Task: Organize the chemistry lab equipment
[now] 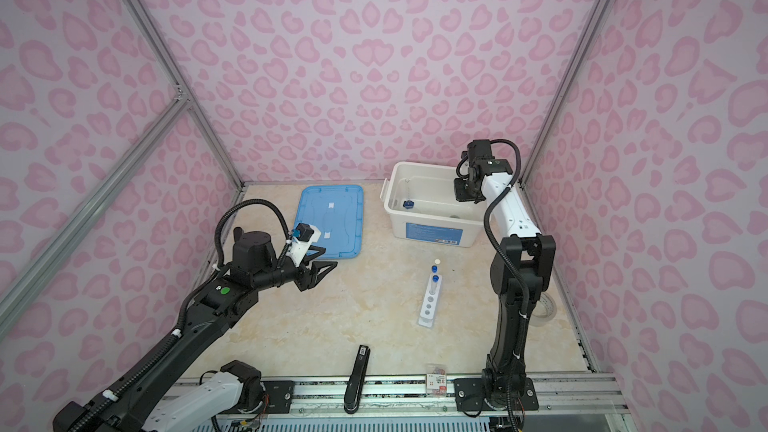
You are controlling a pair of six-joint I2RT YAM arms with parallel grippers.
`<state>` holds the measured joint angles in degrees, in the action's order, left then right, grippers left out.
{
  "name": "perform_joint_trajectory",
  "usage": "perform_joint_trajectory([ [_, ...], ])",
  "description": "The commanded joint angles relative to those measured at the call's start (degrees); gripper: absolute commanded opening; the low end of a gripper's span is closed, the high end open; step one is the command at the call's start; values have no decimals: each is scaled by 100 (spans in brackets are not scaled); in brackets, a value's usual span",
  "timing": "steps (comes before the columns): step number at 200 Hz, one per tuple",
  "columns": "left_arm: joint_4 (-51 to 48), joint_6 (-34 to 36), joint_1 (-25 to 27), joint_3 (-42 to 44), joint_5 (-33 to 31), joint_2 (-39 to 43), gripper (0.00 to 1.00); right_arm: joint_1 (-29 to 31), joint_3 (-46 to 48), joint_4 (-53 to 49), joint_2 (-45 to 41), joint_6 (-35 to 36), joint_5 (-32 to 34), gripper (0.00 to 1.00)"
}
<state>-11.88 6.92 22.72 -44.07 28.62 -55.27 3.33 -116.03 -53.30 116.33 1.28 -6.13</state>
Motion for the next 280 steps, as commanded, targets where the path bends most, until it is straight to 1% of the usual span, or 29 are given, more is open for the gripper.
perform_joint_trajectory([
  [1, 193, -306, -17, -105, -67, -43, 60, 108, 219, 215, -344, 65, -221, 38],
  [22, 289, -679, -139, -222, 68, -254, 61, 265, 636, 520, -901, 66, -222, 39],
  [35, 305, -850, -180, -339, 44, -404, 61, 400, 1021, 793, -1309, 79, -228, 39],
  [64, 275, -1353, -432, -546, -485, -646, 61, 841, 2158, 1724, -2339, 125, -208, 39],
  [84, 207, -1580, -791, -615, -880, -759, 61, 1012, 2836, 2218, -2924, 54, -364, 40],
  [97, 156, -1722, -1071, -637, -980, -850, 61, 1069, 3041, 2384, -3186, -16, -443, 40],
  [99, 152, -1742, -1124, -644, -985, -871, 61, 1078, 3244, 2411, -3234, -28, -462, 40],
  [108, 150, -1810, -1290, -649, -964, -951, 61, 1121, 3395, 2446, -3372, -24, -494, 40],
  [124, 105, -1817, -1425, -634, -1157, -1078, 61, 1210, 3710, 2648, -3665, -98, -522, 39],
  [145, 129, -1884, -1560, -555, -1381, -1270, 60, 1381, 4238, 3160, -4020, -331, -769, 38],
  [157, 121, -1938, -1640, -541, -1568, -1414, 58, 1485, 4461, 3355, -4112, -454, -932, 38],
  [174, 62, -2170, -1755, -541, -2090, -1651, 54, 1670, 4706, 3553, -4178, -564, -949, 37],
  [193, 195, -2356, -1815, -450, -2486, -1868, 53, 1820, 4860, 3740, -4149, -674, -1118, 37],
  [204, 229, -2391, -1866, -452, -2574, -2024, 52, 1948, 4904, 3798, -4086, -716, -1208, 37],
  [240, 148, -2286, -2037, -673, -2816, -2665, 51, 2373, 5000, 3892, -3930, -702, -1191, 37],
  [280, -84, -2181, -2141, -997, -3066, -3350, 48, 2455, 5134, 4019, -3928, -794, -1171, 37],
])
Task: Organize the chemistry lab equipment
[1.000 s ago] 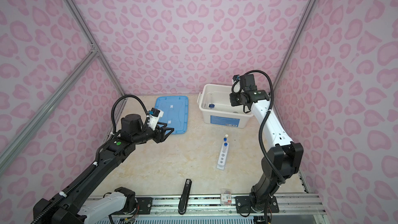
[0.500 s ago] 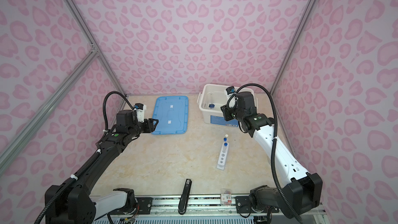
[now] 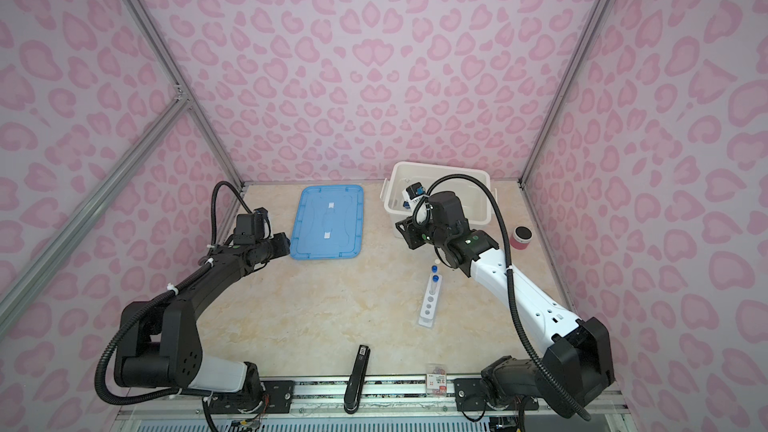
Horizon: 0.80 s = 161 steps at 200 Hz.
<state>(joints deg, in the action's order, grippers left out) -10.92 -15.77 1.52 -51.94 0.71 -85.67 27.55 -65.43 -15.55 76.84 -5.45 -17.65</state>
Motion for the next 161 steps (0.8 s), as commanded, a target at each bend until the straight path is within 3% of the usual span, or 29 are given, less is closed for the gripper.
perform_joint_trajectory([
  [1, -190, 99, -21, -219, -274, -327, 48, 36, 74, 245, 19, -121, -19, 37],
  [161, -759, 486, 24, -1476, -575, -1883, 43, 129, 172, 391, 307, -155, -241, 37],
])
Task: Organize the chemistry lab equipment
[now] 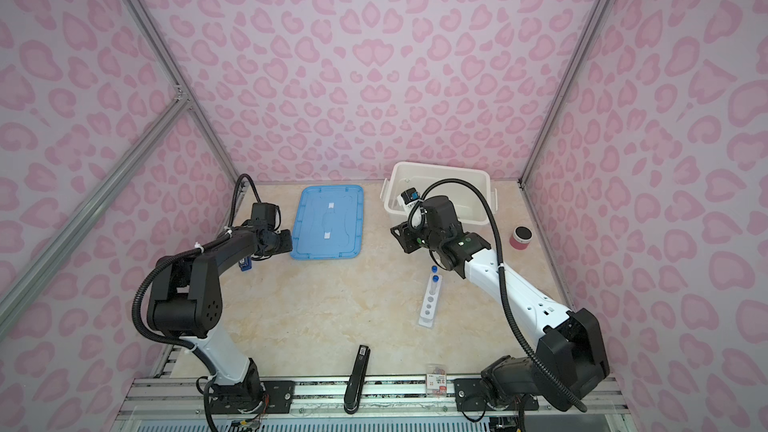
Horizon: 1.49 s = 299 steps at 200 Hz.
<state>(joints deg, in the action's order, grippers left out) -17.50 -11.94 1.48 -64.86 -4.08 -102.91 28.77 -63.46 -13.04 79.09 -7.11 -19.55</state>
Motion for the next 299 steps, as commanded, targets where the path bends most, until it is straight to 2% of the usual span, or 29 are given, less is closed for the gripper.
perform_joint_trajectory([
  [1, -107, 104, 32, -193, -103, -163, 43, 6, -21, 137, 86, 10, -50, 37],
  [101, -433, 402, 158, -701, -407, -710, 40, 8, -41, 196, 287, -28, -110, 37],
  [229, -640, 602, 208, -932, -279, -1120, 37, -6, -114, 73, 372, 18, -31, 37],
  [236, -649, 606, 211, -968, -285, -1141, 33, 1, -111, 66, 366, 24, -23, 37],
  [299, -737, 610, 230, -1125, -232, -1290, 29, 3, 22, 91, 225, -17, 74, 37],
])
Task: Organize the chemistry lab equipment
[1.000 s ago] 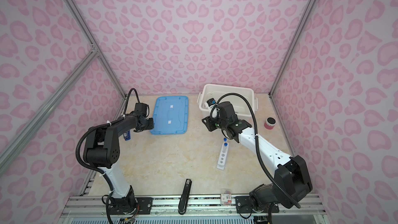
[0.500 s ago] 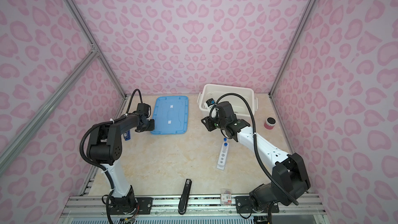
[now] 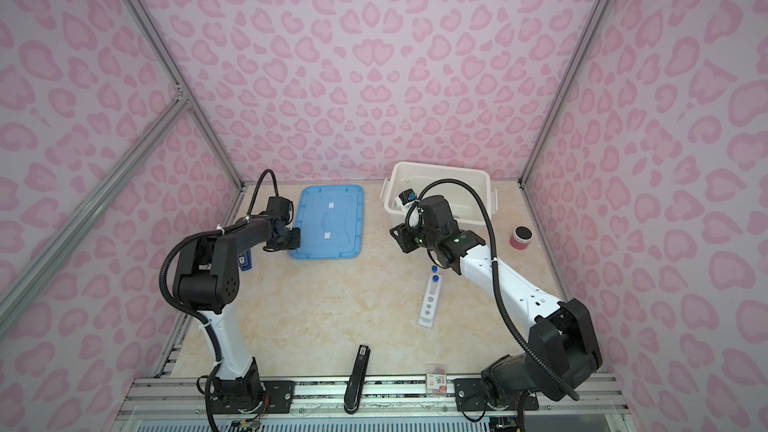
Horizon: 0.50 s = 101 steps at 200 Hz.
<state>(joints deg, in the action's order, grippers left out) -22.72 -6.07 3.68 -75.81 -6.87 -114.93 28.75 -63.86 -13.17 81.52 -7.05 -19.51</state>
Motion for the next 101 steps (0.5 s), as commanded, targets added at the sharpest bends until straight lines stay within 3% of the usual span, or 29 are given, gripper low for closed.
perform_joint_trajectory([
  [1, -215, 24, 5, -30, 47, -85, 28, 2, 64, 104, -15, -24, 70, 37],
  [101, -277, 115, 18, -30, 38, -178, 19, -4, 183, 141, -74, -93, 119, 36],
])
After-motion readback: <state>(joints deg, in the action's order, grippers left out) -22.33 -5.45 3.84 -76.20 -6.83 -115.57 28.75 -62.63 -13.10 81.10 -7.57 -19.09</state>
